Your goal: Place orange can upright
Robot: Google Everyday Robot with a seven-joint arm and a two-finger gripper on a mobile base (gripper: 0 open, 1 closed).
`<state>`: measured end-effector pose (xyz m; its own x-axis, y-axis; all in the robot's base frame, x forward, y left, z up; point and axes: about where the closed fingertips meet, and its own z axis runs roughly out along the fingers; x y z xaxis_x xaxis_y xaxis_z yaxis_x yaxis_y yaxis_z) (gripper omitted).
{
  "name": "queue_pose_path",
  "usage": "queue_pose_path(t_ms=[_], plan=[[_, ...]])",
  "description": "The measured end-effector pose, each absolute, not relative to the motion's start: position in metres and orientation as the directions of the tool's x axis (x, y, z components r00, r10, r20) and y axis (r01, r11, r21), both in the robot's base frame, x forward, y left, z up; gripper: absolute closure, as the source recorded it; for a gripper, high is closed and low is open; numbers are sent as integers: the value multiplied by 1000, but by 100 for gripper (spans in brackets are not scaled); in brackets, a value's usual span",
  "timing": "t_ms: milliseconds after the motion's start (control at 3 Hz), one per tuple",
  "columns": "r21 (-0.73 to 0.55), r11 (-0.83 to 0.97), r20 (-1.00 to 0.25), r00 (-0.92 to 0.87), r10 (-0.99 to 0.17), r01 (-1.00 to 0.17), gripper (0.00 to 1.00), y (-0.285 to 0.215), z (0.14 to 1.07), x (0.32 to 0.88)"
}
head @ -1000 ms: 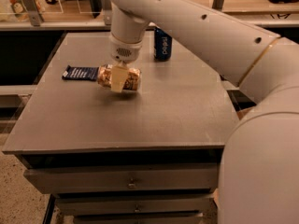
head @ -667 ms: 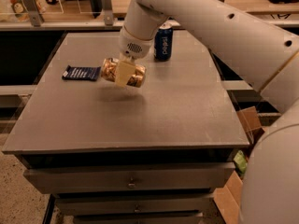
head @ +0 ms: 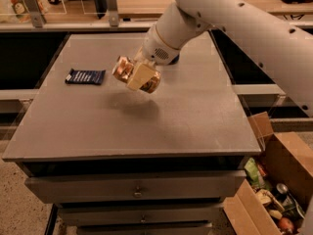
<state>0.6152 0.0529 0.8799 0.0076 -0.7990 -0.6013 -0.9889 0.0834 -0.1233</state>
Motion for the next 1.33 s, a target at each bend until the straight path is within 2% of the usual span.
queue_pose_path(t_ms=[667, 1000, 1333], plan=[[-183, 118, -859, 101, -502, -976, 100, 45, 880, 608], [-203, 141, -929, 145, -342, -969, 100, 40, 885, 605], [-214, 153, -954, 173, -246, -965, 100, 35, 891, 602]])
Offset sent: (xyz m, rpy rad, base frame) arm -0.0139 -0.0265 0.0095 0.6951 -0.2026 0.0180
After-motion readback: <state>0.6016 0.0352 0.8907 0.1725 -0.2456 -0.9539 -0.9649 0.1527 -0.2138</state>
